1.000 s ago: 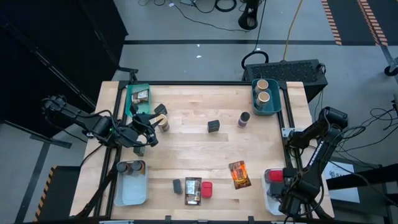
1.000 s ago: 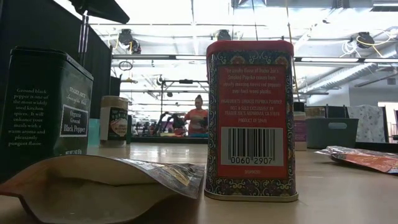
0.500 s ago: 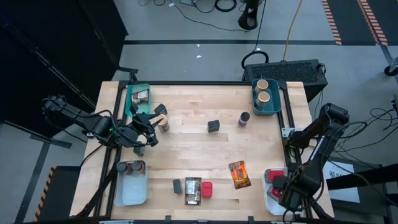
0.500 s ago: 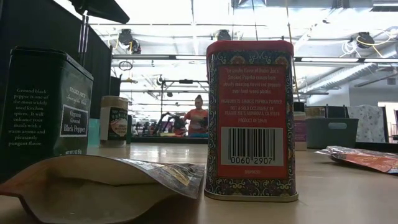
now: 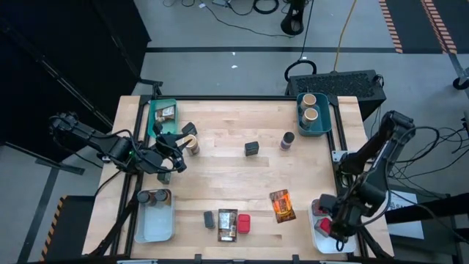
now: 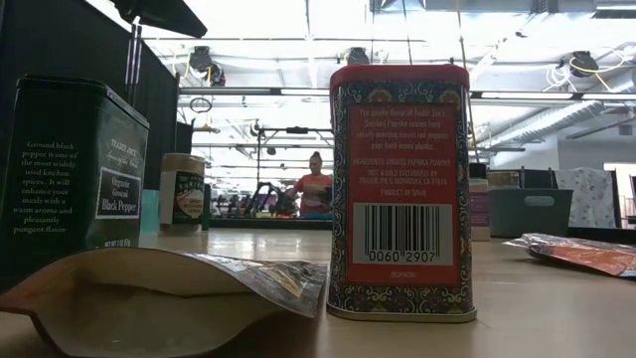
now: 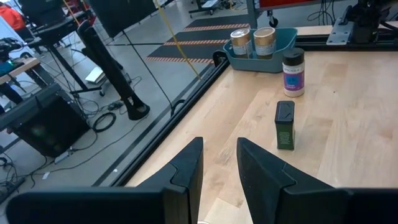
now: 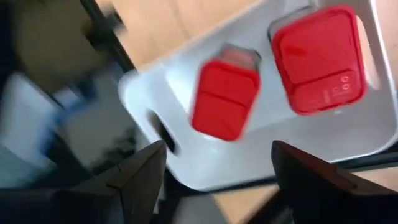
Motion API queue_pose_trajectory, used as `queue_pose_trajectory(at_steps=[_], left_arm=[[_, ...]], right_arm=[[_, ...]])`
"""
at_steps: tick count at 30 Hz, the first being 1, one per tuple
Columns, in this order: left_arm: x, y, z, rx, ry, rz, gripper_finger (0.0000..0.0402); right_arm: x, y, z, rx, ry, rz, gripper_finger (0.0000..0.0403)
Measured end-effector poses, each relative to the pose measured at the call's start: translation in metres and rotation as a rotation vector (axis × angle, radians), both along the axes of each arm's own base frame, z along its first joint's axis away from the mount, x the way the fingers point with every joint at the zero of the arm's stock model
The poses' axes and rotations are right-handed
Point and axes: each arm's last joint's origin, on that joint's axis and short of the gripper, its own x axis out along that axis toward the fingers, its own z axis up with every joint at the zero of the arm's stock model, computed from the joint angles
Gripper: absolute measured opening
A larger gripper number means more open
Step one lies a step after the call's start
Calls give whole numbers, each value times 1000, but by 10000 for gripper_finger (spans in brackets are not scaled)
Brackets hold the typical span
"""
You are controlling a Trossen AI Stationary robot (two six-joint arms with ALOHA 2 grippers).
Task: Sort spices by type
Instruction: Put the top red seasoning can into the white bin
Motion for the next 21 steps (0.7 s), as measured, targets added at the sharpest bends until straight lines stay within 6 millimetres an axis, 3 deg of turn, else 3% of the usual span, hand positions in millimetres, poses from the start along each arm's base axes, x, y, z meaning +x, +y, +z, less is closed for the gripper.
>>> queue_pose_trajectory(at_steps=[6,12,14,17,21], left_arm=[[0,0,0,0,0,0,100],[0,0,0,-1,0,0,100],[0,0,0,-1,0,0,100],[0,0,0,0,1,0,100],[0,0,0,1,2,-1,100]], right_arm=[[8,-1,10,41,-125,-331,274],[14,7,13,127,-183,-307,274],[16,12,11,170,-122,-304,260],[23,28,2,234,-30,-274,187],[34,46,-13,241,-47,-218,35]])
